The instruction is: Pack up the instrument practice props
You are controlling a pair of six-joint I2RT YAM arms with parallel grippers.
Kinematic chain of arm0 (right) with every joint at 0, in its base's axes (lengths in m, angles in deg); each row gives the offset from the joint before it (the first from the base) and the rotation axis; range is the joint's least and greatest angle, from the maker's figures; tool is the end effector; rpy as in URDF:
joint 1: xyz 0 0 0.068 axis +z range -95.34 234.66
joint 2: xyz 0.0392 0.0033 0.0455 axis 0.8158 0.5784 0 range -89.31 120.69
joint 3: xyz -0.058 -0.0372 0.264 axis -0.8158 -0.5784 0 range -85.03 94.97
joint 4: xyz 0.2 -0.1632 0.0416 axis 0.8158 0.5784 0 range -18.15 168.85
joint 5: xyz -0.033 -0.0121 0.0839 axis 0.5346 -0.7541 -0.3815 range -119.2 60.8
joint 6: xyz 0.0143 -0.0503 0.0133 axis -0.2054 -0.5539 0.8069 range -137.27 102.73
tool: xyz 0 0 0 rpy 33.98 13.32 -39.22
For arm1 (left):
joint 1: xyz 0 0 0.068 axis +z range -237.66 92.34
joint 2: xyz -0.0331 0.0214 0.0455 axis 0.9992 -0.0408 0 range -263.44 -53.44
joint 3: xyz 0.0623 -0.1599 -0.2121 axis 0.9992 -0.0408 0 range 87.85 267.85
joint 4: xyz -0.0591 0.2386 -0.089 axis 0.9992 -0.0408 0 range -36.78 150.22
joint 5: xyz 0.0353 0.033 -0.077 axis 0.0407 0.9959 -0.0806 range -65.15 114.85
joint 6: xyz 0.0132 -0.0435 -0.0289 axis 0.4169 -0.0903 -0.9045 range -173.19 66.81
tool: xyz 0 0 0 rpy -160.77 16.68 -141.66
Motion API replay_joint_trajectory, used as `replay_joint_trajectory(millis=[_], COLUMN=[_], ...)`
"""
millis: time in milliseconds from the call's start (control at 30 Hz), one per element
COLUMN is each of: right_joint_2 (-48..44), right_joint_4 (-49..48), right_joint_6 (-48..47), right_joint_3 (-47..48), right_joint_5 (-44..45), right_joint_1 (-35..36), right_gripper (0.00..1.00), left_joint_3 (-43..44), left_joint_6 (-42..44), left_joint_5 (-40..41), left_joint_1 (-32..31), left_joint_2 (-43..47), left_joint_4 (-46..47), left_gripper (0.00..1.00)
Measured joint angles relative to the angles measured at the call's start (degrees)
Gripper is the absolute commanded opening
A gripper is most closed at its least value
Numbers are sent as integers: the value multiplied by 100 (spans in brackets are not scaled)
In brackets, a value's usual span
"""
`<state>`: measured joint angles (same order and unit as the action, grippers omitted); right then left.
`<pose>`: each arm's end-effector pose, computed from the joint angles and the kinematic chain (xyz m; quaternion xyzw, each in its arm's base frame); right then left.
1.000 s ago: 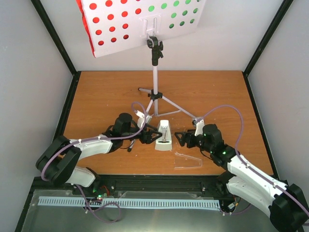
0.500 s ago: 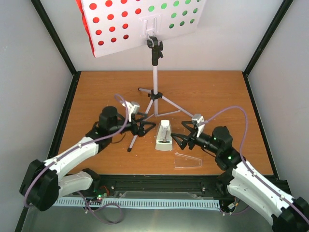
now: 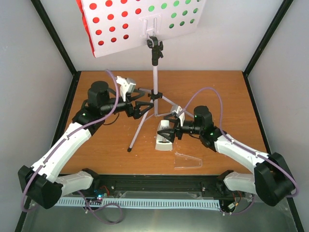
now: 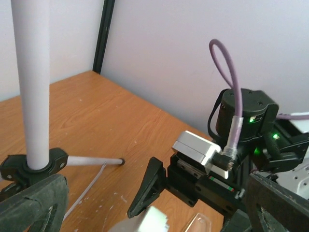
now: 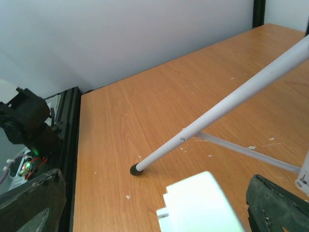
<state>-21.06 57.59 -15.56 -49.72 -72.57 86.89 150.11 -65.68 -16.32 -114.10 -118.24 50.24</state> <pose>0.2028 0.1567 0.2439 -0.4065 0.6717 0.4452 0.4305 0.2164 -0.1337 0.3796 0.3070 0.6981 -0.4538 0.4610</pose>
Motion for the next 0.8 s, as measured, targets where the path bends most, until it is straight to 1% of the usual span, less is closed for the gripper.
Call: replay_joint_trajectory(millis=[200, 400, 567, 800], right_joint_2=[354, 540, 284, -343], right_joint_4=[-52, -68, -269, -422], right_joint_6=[-260, -334, -232, 7], right_joint_3=[2, -11, -407, -1082], right_joint_5=[-323, -424, -363, 15], right_joint_1=[-7, -4, 83, 463], right_gripper=[100, 100, 100, 100], left_joint_3=[-227, -396, -470, -472], left_joint_6=[518, 800, 920, 1008], left_joint_5=[13, 33, 103, 267], left_joint_1=[55, 68, 68, 68], left_joint_2=[-378, -625, -623, -616], left_joint_4=[15, 55, 87, 103], left_gripper=[99, 99, 99, 100])
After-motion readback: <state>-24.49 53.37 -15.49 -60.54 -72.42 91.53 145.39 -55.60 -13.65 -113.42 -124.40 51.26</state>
